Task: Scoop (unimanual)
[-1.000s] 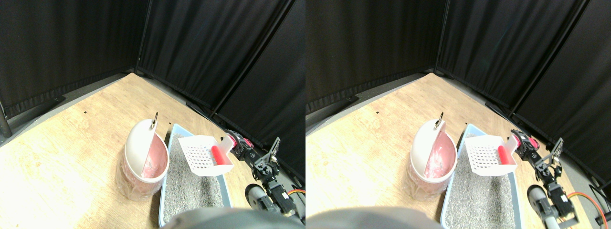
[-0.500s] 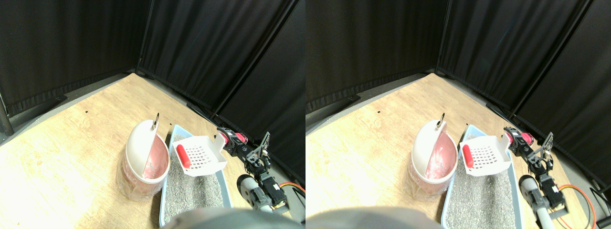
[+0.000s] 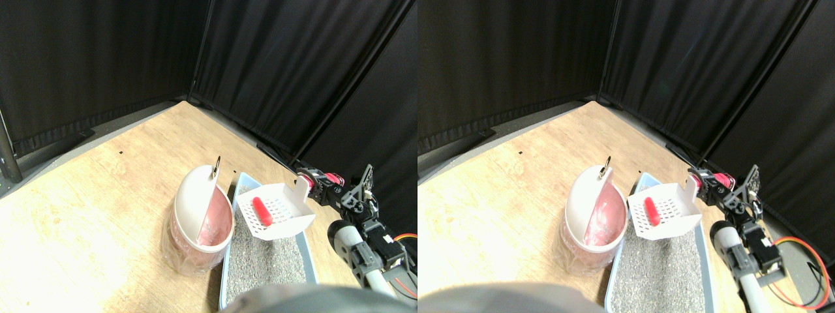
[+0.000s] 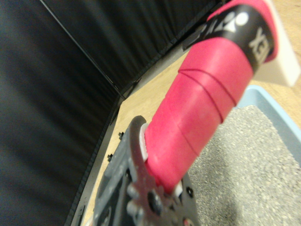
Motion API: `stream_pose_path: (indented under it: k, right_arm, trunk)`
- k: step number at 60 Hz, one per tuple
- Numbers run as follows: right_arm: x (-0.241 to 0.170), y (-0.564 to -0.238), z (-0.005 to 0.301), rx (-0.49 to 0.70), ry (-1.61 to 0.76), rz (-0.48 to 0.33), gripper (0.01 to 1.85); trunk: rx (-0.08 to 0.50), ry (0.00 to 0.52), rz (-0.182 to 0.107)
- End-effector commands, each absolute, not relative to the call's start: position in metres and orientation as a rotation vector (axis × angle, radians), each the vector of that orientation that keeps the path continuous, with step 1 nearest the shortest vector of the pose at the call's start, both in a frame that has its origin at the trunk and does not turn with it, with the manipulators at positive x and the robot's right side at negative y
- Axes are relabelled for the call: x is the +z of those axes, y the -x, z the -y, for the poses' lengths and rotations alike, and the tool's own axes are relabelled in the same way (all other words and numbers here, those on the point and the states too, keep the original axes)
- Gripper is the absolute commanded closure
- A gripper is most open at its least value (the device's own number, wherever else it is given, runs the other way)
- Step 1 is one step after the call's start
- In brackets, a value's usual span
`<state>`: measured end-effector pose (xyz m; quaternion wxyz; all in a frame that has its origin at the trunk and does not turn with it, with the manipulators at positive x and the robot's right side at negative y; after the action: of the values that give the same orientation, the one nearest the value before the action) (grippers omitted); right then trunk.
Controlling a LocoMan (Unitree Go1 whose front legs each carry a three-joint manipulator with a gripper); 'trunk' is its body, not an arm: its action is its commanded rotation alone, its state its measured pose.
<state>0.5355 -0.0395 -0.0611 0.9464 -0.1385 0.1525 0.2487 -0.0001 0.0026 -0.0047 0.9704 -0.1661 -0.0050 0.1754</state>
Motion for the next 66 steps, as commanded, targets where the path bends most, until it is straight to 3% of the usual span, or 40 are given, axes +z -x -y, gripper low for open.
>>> stream_pose_path:
  k: [1, 7, 21, 66]
  right_arm:
    - [-0.052, -0.535, 0.036, 0.5, 0.269, -0.323, 1.81]
    - [-0.05, -0.534, 0.035, 0.508, 0.318, -0.295, 1.81]
    - [-0.05, -0.531, 0.034, 0.496, 0.337, -0.342, 1.81]
    - [-0.079, -0.538, 0.025, 0.455, 0.379, -0.303, 1.81]
  trunk:
    - [0.365, 0.324, 0.018]
    - [0.362, 0.325, 0.019]
    - [0.362, 0.328, 0.019]
    - [0.372, 0.338, 0.006]
